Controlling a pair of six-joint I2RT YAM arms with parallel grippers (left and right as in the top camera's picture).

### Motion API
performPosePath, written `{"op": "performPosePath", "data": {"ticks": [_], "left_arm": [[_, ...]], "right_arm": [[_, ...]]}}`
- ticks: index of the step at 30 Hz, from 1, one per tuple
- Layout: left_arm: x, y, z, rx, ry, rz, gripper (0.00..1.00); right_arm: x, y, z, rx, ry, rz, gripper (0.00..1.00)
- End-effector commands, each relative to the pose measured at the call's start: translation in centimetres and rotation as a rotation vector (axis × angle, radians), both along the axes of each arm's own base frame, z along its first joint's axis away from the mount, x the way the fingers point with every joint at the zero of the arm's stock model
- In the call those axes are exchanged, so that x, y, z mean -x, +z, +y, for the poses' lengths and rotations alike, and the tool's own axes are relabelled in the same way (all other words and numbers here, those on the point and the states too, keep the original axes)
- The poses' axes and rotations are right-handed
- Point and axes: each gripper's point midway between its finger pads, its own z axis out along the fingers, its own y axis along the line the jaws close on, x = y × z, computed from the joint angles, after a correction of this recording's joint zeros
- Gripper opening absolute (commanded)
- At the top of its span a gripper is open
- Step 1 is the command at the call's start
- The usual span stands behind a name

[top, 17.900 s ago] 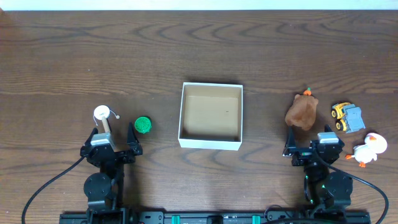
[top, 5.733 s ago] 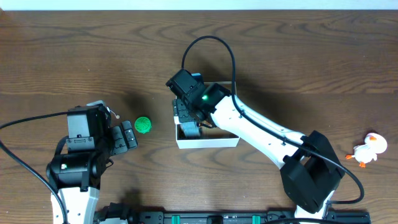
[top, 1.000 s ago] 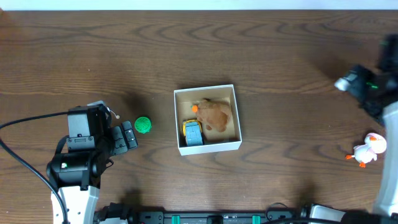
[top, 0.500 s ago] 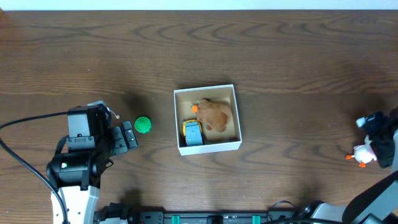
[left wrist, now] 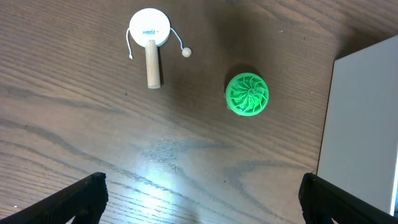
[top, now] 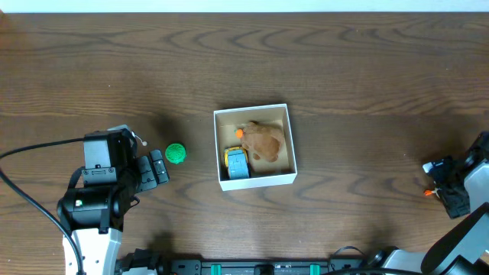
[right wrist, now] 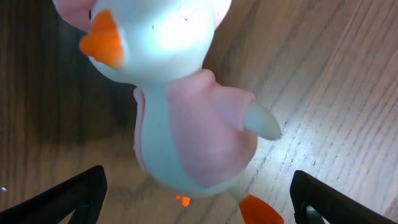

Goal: Pack container
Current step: 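Move right gripper to the white duck toy and grasp it, then carry the duck with right gripper into the box's left corner, release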

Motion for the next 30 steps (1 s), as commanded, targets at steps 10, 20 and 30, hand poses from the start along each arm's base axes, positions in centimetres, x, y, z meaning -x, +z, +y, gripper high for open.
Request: {"op": "performPosePath", "data": {"ticks": [10,20,30], "left_arm": [[-0.2,0.5,0.2,0.001,0.015,-0.011,0.98],[-0.2,0.5,0.2,0.001,0.015,-0.011,0.98],[-0.2,0.5,0.2,0.001,0.015,-0.011,0.98]], "right_arm": [[-0.1,0.1,-1.0,0.041,-0.005,-0.011,0.25],[-0.8,0.0,-0.5,0.017,0.012,-0.037,0.01],[-12.8,7.8,9.1,-0.044,0.765,-0.382,0.01]]}}
